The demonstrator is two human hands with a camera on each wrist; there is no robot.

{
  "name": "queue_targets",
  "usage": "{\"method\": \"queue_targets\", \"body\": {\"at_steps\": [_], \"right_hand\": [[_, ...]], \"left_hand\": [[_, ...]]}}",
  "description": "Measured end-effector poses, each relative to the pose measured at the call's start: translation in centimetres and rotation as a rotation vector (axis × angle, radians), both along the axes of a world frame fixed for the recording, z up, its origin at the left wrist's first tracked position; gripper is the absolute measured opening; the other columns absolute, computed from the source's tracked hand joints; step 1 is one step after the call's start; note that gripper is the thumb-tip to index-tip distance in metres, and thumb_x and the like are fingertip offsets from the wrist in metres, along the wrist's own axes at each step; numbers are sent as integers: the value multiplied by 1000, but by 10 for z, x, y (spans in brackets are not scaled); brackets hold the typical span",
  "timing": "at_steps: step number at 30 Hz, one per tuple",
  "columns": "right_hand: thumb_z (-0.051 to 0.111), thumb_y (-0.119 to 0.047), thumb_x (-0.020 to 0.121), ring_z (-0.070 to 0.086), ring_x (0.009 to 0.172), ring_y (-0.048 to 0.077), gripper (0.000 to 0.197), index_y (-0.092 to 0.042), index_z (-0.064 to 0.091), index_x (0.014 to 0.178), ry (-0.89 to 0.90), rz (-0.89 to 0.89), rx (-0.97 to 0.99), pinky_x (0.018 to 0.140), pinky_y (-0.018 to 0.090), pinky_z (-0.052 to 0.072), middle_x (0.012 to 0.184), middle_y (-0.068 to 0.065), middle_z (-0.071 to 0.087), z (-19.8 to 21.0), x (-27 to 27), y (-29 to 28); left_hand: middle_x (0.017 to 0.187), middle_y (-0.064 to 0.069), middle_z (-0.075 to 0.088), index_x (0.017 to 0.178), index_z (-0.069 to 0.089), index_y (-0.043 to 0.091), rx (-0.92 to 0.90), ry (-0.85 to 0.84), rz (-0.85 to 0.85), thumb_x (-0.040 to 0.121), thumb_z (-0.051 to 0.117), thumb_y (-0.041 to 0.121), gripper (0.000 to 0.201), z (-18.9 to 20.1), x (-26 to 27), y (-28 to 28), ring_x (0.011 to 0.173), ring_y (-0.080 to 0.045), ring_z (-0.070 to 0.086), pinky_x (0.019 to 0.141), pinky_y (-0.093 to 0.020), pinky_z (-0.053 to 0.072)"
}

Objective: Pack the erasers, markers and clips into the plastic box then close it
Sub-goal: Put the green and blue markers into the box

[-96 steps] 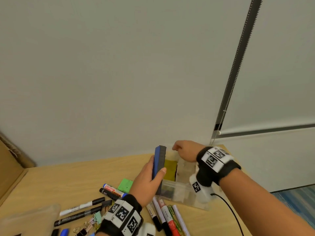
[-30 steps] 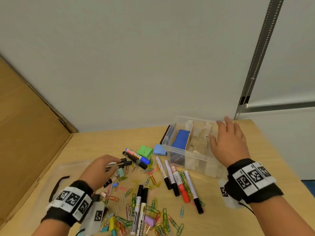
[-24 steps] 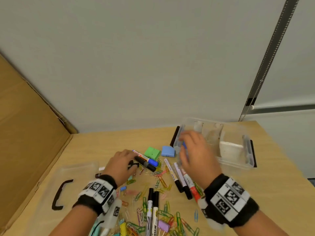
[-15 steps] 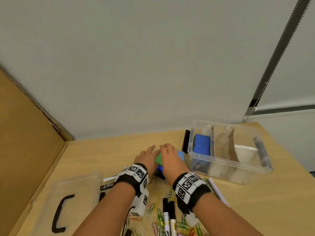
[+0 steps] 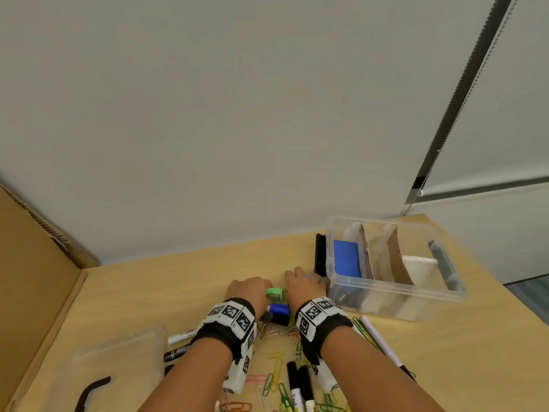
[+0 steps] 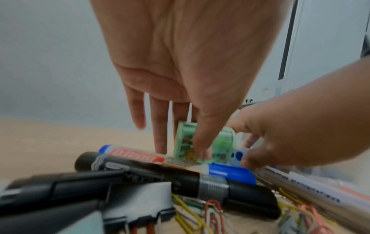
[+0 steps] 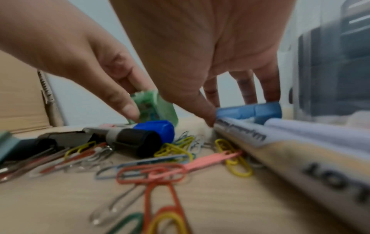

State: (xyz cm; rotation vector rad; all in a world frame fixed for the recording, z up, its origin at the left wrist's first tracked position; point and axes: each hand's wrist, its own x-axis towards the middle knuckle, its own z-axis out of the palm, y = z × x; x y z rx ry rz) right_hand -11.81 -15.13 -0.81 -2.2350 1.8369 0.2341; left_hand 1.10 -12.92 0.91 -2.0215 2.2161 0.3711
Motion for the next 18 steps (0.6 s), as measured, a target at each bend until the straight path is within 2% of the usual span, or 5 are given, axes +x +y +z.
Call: {"method": "queue_targets", "body": {"at_steps": [4, 7, 11, 15, 18], "right_hand": [[52, -11, 89, 42, 120, 38, 39, -13, 45, 127, -22, -39, -8, 98, 45, 40, 137, 16, 29, 3, -6, 4], [49, -10, 90, 34, 127, 39, 41, -11, 41, 131, -15, -55, 48, 104, 46, 37, 141, 18, 27, 6, -9, 8], [46, -10, 90, 31, 129, 37, 41, -9, 38, 130, 6, -67, 24, 106, 44, 33, 139, 22, 31, 0, -13, 16], [46, -19, 92, 33, 127, 40, 39, -13, 42, 130, 136, -66, -16, 98, 47, 39, 137, 20, 34, -3, -7, 28], [56, -14, 87, 37, 123, 37, 46, -15, 40, 130, 38, 43, -37, 94, 44, 45, 134, 15, 33, 13, -5, 34]], "left_hand": [[120, 8, 56, 129, 46, 28, -239, 173, 109, 97, 39, 38, 33, 10, 14, 30, 105, -15, 56, 99, -34, 30], [121, 10, 55, 131, 43, 29, -262, 271, 179, 98, 37, 42, 36, 18, 24, 58, 105, -13, 56, 101, -34, 29], [121, 10, 57, 132, 42, 30, -284, 317, 219, 98, 36, 42, 36, 24, 37, 86, 103, -13, 57, 98, -34, 31], [123, 7, 58, 134, 41, 27, -286, 330, 273, 98, 37, 41, 39, 29, 43, 102, 106, -15, 58, 101, -35, 33], [123, 7, 59, 134, 41, 26, -272, 346, 298, 98, 38, 42, 40, 31, 46, 110, 106, -13, 59, 105, -37, 35]]}}
